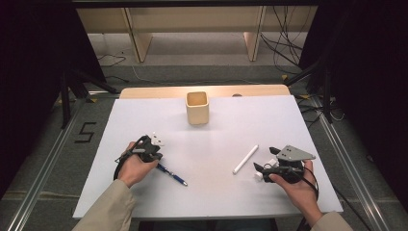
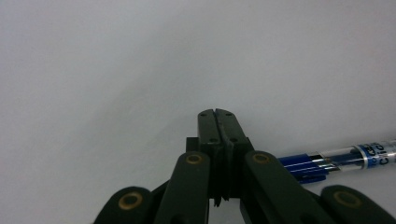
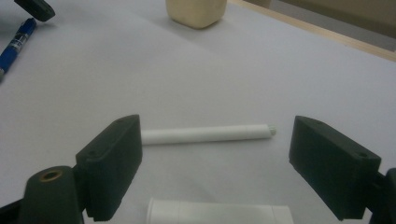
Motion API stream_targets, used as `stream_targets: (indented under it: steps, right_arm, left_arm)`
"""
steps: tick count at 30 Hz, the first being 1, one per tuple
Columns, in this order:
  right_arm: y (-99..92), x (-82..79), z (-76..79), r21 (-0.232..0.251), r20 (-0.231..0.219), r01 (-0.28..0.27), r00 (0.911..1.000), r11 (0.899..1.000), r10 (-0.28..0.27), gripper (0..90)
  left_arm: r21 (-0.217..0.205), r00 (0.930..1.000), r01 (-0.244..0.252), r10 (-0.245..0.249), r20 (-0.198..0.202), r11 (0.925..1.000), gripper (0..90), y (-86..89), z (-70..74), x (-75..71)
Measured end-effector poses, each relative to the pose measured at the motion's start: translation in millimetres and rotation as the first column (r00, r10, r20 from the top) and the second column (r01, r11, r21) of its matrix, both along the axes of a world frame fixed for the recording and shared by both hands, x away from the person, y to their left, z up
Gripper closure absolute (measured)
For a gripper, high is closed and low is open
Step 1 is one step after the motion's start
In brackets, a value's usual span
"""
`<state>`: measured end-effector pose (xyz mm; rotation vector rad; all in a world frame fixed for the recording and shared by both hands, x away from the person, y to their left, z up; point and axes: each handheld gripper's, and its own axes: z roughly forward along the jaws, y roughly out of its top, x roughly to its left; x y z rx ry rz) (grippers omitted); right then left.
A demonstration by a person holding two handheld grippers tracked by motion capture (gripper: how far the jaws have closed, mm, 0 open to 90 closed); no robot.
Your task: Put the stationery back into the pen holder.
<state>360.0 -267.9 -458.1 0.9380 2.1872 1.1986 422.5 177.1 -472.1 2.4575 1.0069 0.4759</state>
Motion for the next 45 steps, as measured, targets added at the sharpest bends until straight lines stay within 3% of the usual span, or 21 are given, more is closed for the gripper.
stream_targets:
  steps: [2,14,25,45]
  right_arm:
    - [0.0,-0.2,0.1,-0.001,0.001,0.000,1.0000,1.000,0.000,18.1]
    - [0.1,-0.3,-0.1,-0.002,0.000,-0.002,1.0000,1.000,0.002,18.1]
    - [-0.3,-0.7,0.2,-0.002,0.001,-0.003,1.0000,1.000,0.003,18.1]
    - [-0.4,-1.5,0.5,0.001,0.000,-0.002,1.0000,1.000,0.002,18.1]
  left_arm:
    - [0.020,1.0000,-0.004,0.004,-0.004,0.9998,89.9,-0.2,-0.8,0.8]
    - [0.032,0.9996,-0.014,0.014,-0.023,0.9994,89.9,0.8,-1.8,2.4]
    - [0.073,0.9995,-0.014,0.016,-0.028,0.9972,89.9,1.7,-0.8,-2.6]
    - [0.139,0.9987,-0.008,0.015,-0.050,0.9902,89.9,9.4,1.2,-27.9]
